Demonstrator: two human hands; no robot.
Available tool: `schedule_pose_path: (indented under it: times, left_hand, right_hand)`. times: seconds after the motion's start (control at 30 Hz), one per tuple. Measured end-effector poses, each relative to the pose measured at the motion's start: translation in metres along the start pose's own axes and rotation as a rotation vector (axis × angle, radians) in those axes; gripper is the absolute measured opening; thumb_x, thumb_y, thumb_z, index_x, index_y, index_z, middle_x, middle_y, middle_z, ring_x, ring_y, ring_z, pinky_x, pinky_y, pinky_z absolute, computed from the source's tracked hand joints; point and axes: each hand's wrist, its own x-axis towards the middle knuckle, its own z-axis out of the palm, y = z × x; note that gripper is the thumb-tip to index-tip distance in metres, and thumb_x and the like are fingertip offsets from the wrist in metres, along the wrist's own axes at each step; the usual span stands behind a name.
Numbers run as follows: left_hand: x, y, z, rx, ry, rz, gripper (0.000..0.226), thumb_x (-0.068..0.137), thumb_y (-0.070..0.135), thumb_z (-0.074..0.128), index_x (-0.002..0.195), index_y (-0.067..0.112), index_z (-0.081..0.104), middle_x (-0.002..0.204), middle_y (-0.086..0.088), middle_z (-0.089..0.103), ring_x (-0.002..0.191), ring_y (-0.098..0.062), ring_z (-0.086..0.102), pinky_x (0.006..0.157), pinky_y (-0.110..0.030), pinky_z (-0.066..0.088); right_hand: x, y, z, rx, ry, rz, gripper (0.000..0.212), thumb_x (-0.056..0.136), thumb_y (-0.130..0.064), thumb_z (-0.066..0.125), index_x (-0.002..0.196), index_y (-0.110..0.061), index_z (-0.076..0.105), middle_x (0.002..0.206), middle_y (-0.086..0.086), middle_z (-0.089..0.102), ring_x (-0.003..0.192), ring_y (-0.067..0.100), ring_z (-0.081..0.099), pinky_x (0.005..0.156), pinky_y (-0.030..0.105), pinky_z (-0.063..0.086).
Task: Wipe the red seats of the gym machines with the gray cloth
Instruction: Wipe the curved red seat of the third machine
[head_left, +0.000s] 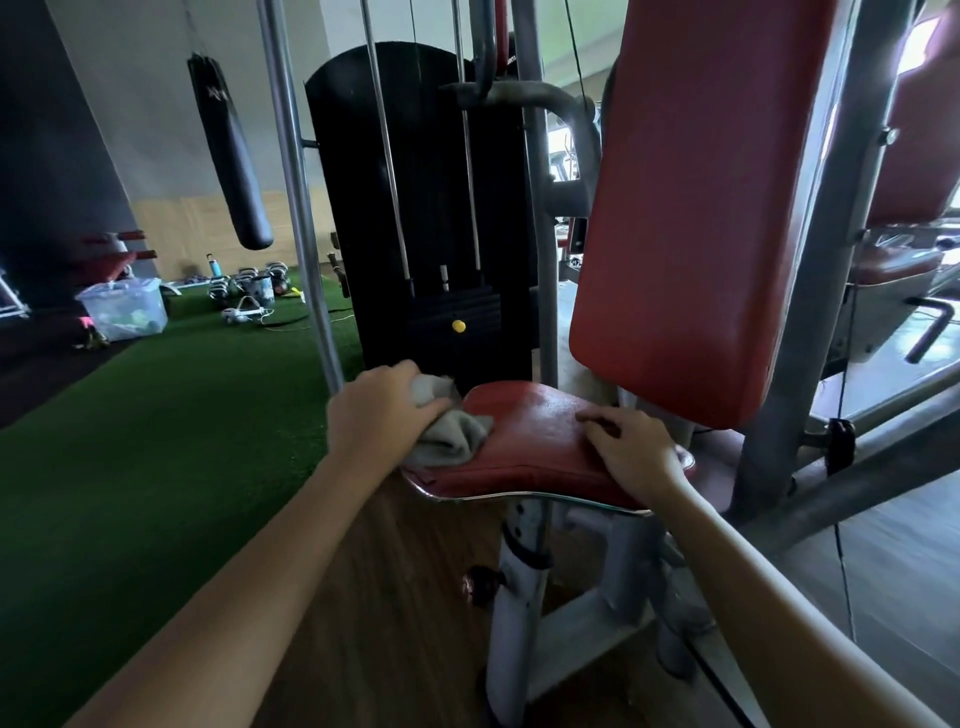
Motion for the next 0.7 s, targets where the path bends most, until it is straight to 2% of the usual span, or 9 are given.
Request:
schedule_pose_path:
  times: [0.07, 0.13, 0.2, 0.3, 0.4, 0.47, 0.57, 0.63, 0.7]
  left_hand:
    - [-0.001, -0.015, -0.014, -0.033, 0.137, -0.063, 0.044, 0.084, 0.061, 0.07, 0.1, 0.02, 0.064, 0.083, 0.0, 0.065, 0.072, -0.022, 0.064, 0.062, -0.035, 0.056]
    - [-0.003, -0.027, -0.03, -0.065, 0.209, -0.136, 0.05, 0.083, 0.056, 0.072, 0.113, 0.017, 0.064, 0.098, -0.007, 0.065, 0.081, -0.027, 0.064, 0.068, -0.04, 0.057]
    - [-0.01, -0.035, -0.041, -0.078, 0.154, -0.233, 0.058, 0.084, 0.056, 0.072, 0.125, 0.018, 0.06, 0.118, -0.013, 0.056, 0.098, -0.036, 0.061, 0.077, -0.045, 0.057]
    - [-0.033, -0.041, -0.04, -0.17, -0.006, -0.35, 0.058, 0.087, 0.051, 0.071, 0.135, 0.022, 0.052, 0.136, -0.015, 0.042, 0.117, -0.04, 0.05, 0.087, -0.046, 0.05]
    - [-0.065, -0.046, -0.029, -0.365, -0.04, -0.466, 0.051, 0.091, 0.045, 0.068, 0.133, 0.022, 0.052, 0.128, -0.011, 0.045, 0.103, -0.027, 0.052, 0.079, -0.036, 0.045]
    - [-0.084, -0.051, -0.019, -0.411, 0.007, -0.545, 0.048, 0.091, 0.046, 0.068, 0.131, 0.024, 0.054, 0.124, -0.008, 0.046, 0.097, -0.022, 0.051, 0.075, -0.034, 0.043]
    - [-0.102, -0.059, -0.005, -0.496, 0.071, -0.692, 0.052, 0.088, 0.041, 0.074, 0.134, 0.03, 0.053, 0.132, -0.008, 0.04, 0.102, -0.027, 0.054, 0.082, -0.036, 0.045]
    - [-0.106, -0.063, 0.0, -0.61, 0.072, -0.806, 0.053, 0.088, 0.035, 0.075, 0.136, 0.031, 0.051, 0.139, -0.008, 0.032, 0.105, -0.024, 0.049, 0.087, -0.037, 0.043]
    - [-0.107, -0.066, 0.006, -0.735, 0.057, -0.881, 0.052, 0.091, 0.025, 0.073, 0.138, 0.028, 0.05, 0.145, -0.008, 0.026, 0.107, -0.021, 0.044, 0.083, -0.03, 0.043]
  right_hand:
    - [-0.001, -0.002, 0.0, -0.021, -0.006, -0.005, 0.022, 0.095, -0.023, 0.061, 0.111, -0.028, 0.075, 0.103, -0.008, 0.068, 0.09, 0.004, 0.057, 0.075, 0.013, 0.031]
    - [-0.001, -0.004, 0.0, -0.048, -0.022, -0.007, 0.023, 0.095, -0.025, 0.061, 0.114, -0.027, 0.074, 0.107, -0.006, 0.07, 0.097, 0.01, 0.062, 0.077, 0.016, 0.032]
    - [0.001, -0.01, 0.004, -0.127, -0.086, -0.025, 0.026, 0.096, -0.032, 0.059, 0.119, -0.03, 0.071, 0.119, -0.004, 0.07, 0.109, 0.016, 0.063, 0.082, 0.022, 0.035]
    - [0.008, -0.032, 0.028, -0.24, -0.263, -0.143, 0.034, 0.095, -0.049, 0.052, 0.122, -0.036, 0.067, 0.128, -0.011, 0.064, 0.12, 0.013, 0.056, 0.091, 0.027, 0.037]
    - [0.011, -0.066, 0.066, -0.191, -0.444, -0.278, 0.049, 0.092, -0.065, 0.043, 0.133, -0.041, 0.058, 0.139, -0.013, 0.056, 0.132, 0.011, 0.047, 0.109, 0.036, 0.034]
    - [0.011, -0.078, 0.086, -0.239, -0.483, -0.317, 0.051, 0.095, -0.067, 0.037, 0.141, -0.048, 0.046, 0.15, -0.014, 0.045, 0.141, 0.015, 0.037, 0.114, 0.043, 0.028]
    - [0.006, -0.074, 0.093, -0.418, -0.427, -0.348, 0.053, 0.095, -0.072, 0.026, 0.145, -0.058, 0.028, 0.156, -0.017, 0.032, 0.144, 0.023, 0.03, 0.114, 0.057, 0.022]
    - [0.01, -0.073, 0.09, -0.422, -0.449, -0.342, 0.052, 0.092, -0.075, 0.025, 0.141, -0.061, 0.028, 0.154, -0.016, 0.033, 0.141, 0.026, 0.031, 0.112, 0.06, 0.023]
    - [0.018, -0.076, 0.089, -0.406, -0.493, -0.319, 0.055, 0.083, -0.081, 0.025, 0.135, -0.063, 0.032, 0.148, -0.014, 0.035, 0.139, 0.027, 0.031, 0.11, 0.065, 0.023]
